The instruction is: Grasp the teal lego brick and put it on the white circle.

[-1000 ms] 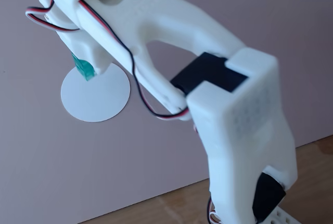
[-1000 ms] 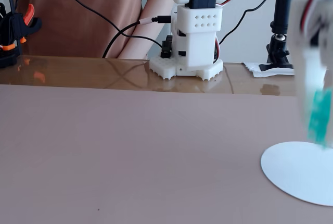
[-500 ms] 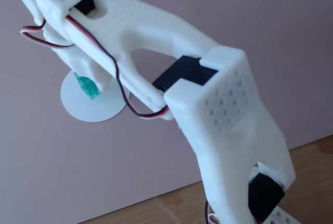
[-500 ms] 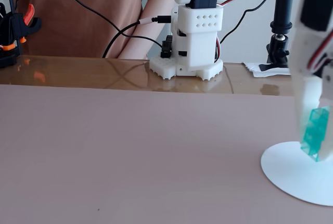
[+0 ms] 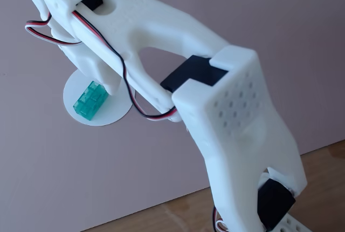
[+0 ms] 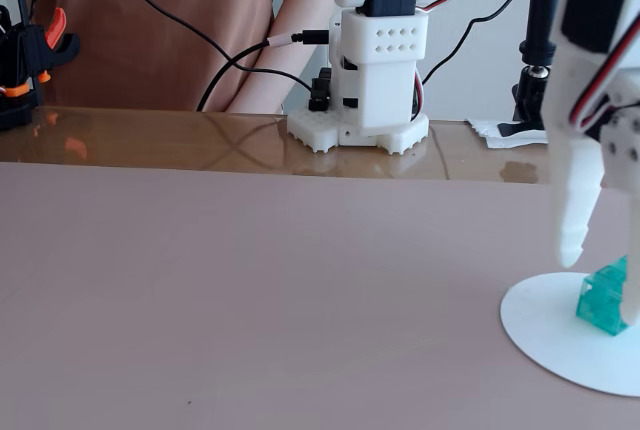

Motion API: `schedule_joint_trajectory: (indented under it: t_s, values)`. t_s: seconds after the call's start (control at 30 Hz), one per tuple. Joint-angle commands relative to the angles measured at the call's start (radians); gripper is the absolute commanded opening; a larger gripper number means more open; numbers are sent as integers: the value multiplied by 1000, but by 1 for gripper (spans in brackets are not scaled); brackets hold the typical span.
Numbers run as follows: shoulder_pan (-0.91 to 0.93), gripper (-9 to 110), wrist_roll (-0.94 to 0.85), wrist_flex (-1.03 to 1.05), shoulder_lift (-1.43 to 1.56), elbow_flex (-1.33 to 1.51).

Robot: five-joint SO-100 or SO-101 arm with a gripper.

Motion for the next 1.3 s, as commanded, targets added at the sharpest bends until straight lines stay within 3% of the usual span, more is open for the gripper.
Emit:
schedule_joint_trajectory:
  t_s: [0.0,0.17,0.27,0.7,0.97,1.27]
  values:
    - [8,20,0,6,15,-32]
    - [9,17,-14,9,35,-37]
    - [9,2,-41,46,58,-86]
    - [97,0,29,64,569,11]
    - [236,0,63,-164,1198,535]
    - [407,0,-29,-325,1769,1020]
